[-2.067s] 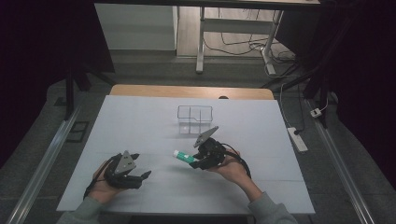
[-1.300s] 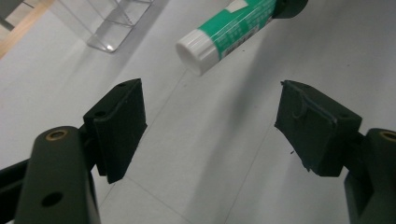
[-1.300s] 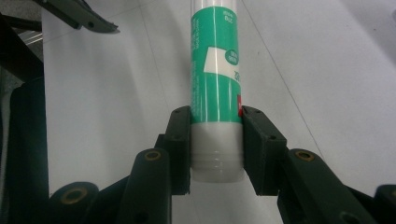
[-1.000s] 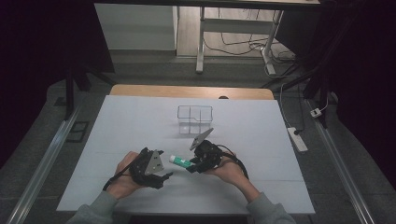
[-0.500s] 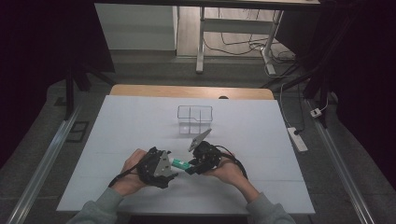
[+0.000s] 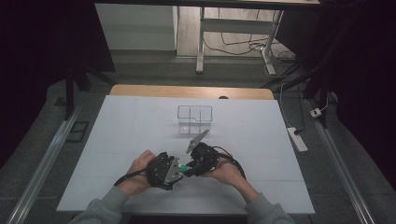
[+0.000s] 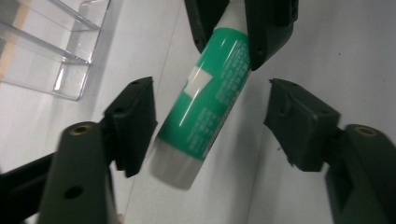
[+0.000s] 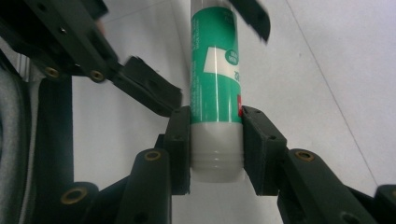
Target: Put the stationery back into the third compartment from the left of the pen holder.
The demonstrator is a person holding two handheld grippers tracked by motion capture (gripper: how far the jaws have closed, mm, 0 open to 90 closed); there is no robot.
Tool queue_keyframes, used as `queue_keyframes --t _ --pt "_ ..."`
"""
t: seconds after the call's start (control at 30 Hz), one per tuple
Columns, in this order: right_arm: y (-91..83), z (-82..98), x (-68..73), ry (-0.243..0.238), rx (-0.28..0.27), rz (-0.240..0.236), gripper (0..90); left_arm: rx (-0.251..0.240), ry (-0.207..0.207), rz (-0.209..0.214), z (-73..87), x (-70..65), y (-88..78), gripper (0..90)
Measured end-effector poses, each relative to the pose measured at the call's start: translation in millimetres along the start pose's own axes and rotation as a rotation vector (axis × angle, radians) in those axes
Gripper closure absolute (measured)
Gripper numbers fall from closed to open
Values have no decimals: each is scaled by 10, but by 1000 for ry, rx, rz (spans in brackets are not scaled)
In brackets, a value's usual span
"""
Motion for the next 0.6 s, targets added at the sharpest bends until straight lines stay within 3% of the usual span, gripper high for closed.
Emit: queue_keyframes --t 0.1,0.27,0.4,0.6 --pt "17 -10 19 -3 11 -18 645 13 35 -20 -4 -16 10 514" --pt "23 -19 21 1 14 -24 644 29 62 -18 -3 -29 34 548" --pt "36 -21 27 -2 18 -30 644 44 75 7 3 -44 47 587" --pt "-7 -26 42 -1 -23 -32 635 35 79 38 30 -34 48 641"
Point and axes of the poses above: each handheld gripper's, and its own axes: y roughly forward along the jaws, z roughly out of its underside, x roughly to its left, the point moved 2 cm from there along y, roughly forward along the jaws, and after that the axes turned 10 degrees about x, right-handed, at the moved point
